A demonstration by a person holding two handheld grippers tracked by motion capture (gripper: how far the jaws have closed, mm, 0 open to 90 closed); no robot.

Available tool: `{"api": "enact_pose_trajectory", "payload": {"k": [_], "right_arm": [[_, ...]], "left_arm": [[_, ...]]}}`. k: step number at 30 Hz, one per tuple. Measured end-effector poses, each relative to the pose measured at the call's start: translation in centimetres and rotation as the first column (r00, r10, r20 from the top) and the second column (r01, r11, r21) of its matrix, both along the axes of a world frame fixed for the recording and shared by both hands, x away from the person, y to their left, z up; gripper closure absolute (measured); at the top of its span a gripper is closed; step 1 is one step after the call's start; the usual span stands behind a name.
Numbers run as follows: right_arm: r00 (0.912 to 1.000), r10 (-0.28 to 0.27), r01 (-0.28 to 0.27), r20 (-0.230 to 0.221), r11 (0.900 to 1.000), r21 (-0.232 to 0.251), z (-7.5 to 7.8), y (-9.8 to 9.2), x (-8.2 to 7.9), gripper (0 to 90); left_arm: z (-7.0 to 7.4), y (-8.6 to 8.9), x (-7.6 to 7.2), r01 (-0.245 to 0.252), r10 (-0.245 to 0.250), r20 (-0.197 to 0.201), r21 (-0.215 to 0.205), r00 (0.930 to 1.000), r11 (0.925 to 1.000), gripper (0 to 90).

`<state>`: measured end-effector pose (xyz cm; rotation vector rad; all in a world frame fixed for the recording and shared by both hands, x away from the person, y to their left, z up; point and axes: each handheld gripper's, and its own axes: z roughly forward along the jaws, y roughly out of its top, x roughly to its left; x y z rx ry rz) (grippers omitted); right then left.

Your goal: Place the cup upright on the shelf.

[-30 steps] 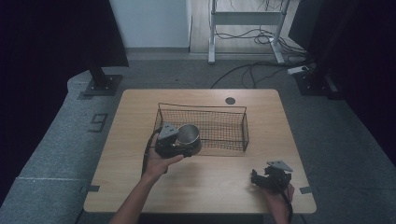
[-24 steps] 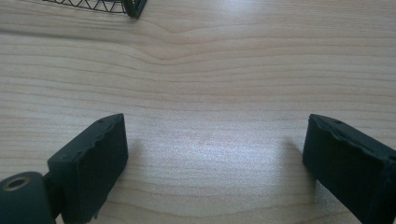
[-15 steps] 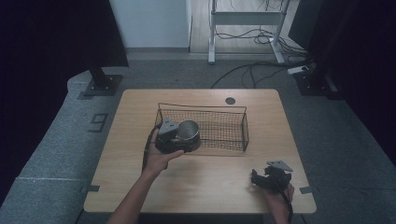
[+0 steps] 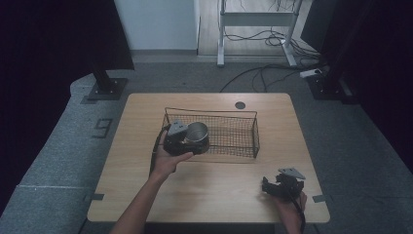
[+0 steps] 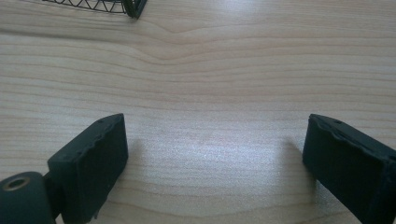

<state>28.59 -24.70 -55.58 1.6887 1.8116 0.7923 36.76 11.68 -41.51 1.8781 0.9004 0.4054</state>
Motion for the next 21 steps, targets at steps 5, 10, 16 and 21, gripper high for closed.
{"api": "enact_pose_trajectory", "payload": {"k": [5, 10, 16, 21], "right_arm": [[1.0, 0.001, -0.001, -0.002, 1.0, 0.0, 0.0, 0.0, 0.0, 6.6], [1.0, 0.001, -0.001, -0.002, 1.0, 0.0, 0.0, 0.0, 0.0, 6.6], [1.0, 0.002, -0.002, 0.0, 1.0, -0.002, 0.0, 0.0, 0.0, 6.6], [1.0, 0.001, -0.001, 0.0, 1.0, -0.002, 0.0, 0.0, 0.0, 6.6]], "left_arm": [[0.1, 0.1, 0.6, -0.011, 0.011, -0.002, 0.003, 0.9999, 0.9999, 19.2], [0.3, 0.0, 1.0, -0.014, 0.014, 0.0, 0.01, 0.9999, 0.9999, 19.2], [0.4, -0.3, 1.4, -0.012, 0.012, -0.003, 0.01, 0.9999, 0.9999, 19.2], [0.3, -0.6, 1.7, -0.013, 0.013, -0.008, 0.019, 0.9999, 0.9997, 19.2]]}}
